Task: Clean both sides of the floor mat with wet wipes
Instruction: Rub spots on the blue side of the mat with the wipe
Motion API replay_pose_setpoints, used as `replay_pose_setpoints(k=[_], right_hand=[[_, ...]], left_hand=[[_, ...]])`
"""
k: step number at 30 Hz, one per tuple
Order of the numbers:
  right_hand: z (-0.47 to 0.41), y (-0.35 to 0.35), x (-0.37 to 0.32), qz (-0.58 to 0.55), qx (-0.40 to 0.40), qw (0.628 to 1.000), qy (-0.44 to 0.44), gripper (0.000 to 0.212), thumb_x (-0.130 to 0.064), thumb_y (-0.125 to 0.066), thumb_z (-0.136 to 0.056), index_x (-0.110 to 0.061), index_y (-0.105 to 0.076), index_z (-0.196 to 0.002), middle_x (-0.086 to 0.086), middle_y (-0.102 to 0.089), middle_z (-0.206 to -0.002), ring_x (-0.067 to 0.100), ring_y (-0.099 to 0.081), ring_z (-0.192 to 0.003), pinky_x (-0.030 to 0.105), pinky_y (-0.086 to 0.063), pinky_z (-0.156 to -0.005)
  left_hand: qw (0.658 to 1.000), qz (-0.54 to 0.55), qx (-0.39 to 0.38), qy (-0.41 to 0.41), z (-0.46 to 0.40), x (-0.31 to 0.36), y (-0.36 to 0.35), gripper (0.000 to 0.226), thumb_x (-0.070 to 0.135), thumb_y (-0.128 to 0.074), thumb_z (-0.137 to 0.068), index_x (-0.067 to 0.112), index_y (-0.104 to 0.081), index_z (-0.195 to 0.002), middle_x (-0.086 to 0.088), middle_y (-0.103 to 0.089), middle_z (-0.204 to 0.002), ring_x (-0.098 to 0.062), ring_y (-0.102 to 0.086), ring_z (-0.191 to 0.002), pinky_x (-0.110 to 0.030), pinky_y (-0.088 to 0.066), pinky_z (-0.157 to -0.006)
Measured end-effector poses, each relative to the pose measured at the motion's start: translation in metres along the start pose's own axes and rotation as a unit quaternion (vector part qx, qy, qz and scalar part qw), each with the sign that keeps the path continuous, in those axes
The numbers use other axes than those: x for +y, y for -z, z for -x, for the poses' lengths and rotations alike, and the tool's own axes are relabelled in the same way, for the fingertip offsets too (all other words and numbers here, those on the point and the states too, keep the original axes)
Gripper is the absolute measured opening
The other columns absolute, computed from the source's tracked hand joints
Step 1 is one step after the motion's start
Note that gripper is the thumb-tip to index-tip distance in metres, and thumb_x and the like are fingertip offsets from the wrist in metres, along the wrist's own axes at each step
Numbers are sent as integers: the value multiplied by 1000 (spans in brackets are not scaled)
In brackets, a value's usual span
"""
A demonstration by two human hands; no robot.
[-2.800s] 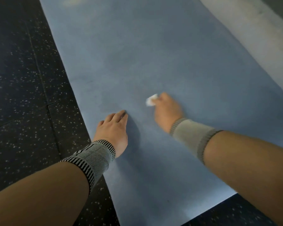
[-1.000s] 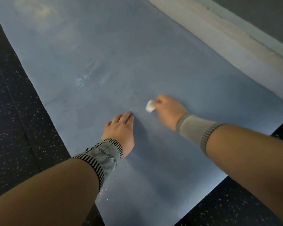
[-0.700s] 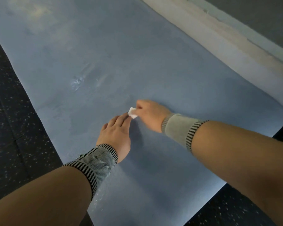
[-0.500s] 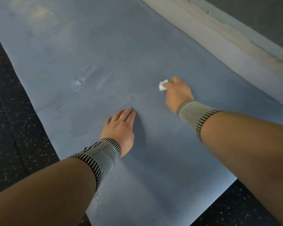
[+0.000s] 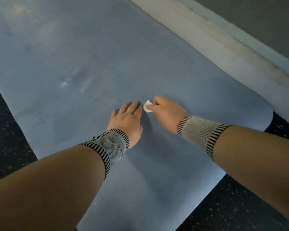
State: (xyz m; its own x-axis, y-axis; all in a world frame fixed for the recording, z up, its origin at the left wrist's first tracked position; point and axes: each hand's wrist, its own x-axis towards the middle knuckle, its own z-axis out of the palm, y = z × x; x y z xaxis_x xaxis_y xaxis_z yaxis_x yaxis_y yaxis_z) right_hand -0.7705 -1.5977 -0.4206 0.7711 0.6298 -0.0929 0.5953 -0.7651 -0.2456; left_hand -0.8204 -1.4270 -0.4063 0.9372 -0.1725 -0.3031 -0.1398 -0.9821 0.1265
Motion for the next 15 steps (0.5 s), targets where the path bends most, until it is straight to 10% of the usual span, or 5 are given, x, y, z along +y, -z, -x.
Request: replay_pose_setpoints(k=[6, 12, 15], right_hand=[[19, 23, 57, -27, 109, 958, -265, 12, -30, -52, -91, -19, -54, -86, 2, -53, -85, 27, -53, -83, 31, -35, -67], [68, 13, 4, -66, -21, 997, 47, 27, -1, -61, -81, -8, -66, -107, 18, -55, -89, 35, -56, -71, 35, -35, -56], [61, 23, 55, -37, 48, 985, -160, 28, -8, -49, -91, -10, -59, -117, 17, -53, -105, 33, -55, -85, 32, -35, -64]], left_hand=[[1000, -5, -12, -3, -4, 16, 0, 62, 34, -39, -97, 21, -17, -153, 9, -9, -161, -14, -9, -146, -44, -15, -117], [999, -22, -19, -31, -7, 27, 1, 62, 39, -41, -95, 24, -21, -152, 8, -13, -160, -16, -12, -146, -48, -18, -116], [999, -18, -17, -23, -7, 30, -1, 61, 36, -41, -95, 23, -21, -152, 8, -13, -160, -15, -10, -146, -47, -15, -116]])
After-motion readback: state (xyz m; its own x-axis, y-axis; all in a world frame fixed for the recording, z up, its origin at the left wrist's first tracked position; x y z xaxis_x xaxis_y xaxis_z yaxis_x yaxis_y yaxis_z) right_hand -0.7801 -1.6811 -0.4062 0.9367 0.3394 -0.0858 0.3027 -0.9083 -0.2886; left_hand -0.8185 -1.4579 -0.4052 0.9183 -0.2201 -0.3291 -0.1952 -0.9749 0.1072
